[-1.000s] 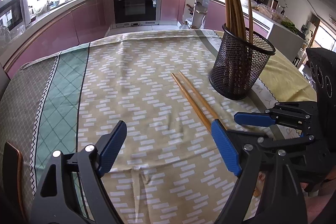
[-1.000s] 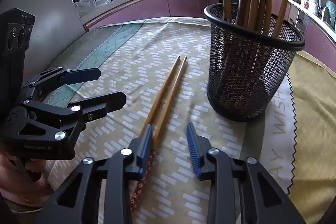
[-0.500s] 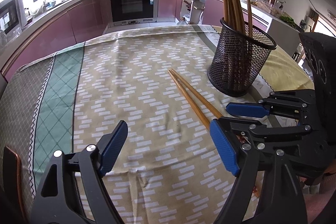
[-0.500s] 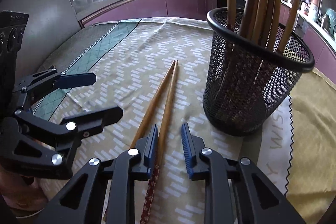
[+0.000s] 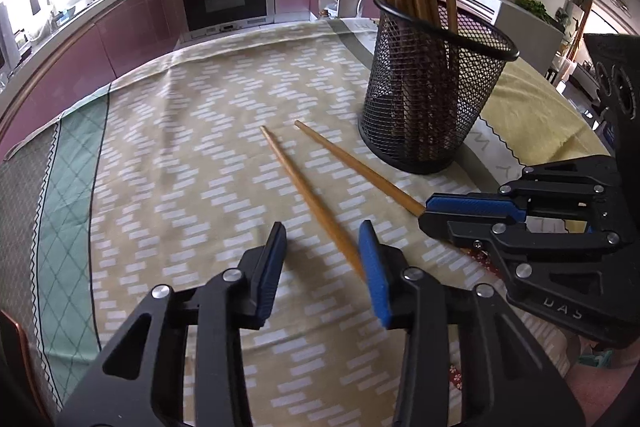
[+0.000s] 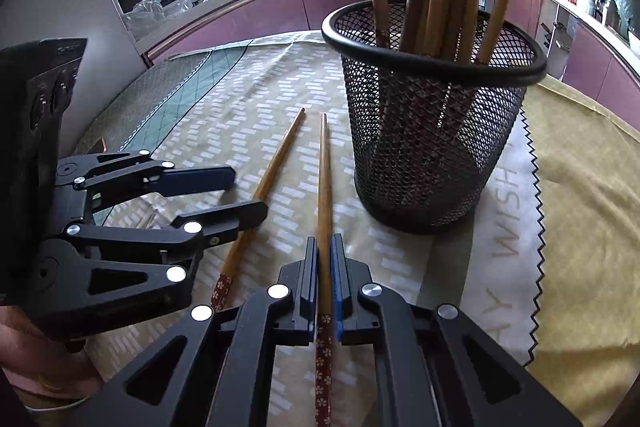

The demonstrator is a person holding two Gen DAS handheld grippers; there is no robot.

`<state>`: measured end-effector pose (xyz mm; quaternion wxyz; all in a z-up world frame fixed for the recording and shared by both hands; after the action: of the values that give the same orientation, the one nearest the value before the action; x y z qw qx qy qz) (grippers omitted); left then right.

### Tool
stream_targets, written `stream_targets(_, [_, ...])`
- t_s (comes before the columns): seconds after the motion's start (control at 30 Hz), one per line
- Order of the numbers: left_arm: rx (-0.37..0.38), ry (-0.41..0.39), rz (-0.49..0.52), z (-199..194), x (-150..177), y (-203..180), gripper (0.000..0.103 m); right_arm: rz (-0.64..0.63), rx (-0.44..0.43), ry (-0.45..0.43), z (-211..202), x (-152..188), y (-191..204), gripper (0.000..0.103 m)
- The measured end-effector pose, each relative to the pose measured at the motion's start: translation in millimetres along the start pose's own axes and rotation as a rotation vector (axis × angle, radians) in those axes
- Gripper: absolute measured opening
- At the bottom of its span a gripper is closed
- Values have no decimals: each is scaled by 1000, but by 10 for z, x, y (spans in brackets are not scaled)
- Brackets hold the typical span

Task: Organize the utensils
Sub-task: 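Lower the right gripper onto one red-tipped chopstick and close it while the left gripper grasps the other, then lift the chopstick upright with the right gripper over the mesh cup while the left gripper lifts its own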

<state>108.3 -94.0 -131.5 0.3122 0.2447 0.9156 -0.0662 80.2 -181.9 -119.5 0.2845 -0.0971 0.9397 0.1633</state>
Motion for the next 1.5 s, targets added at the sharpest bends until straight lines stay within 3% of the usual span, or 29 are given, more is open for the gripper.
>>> stream_targets(0.4, [7, -1, -62, 3, 2, 116, 9, -2, -11, -19, 44, -55, -13, 6])
stream_targets(0.97, [24, -66, -108, -316, 64, 183, 8, 18, -151, -97, -337, -44, 8, 6])
stream_targets(1.5, [52, -132, -106, -599, 1, 138, 8, 18, -202, -162, -589, -26, 40, 6])
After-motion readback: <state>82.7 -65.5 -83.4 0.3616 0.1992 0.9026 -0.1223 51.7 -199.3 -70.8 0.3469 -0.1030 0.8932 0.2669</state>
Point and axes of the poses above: each gripper's, at about its wrist camera, not at the fingertips, and z roughly the way its jaws point, y to its left, x to its underside, the point moved 2 cm from there along z, roughly the way its jaws point, and after that the axes turned 6 degrees about z, right-handed, at the moved point
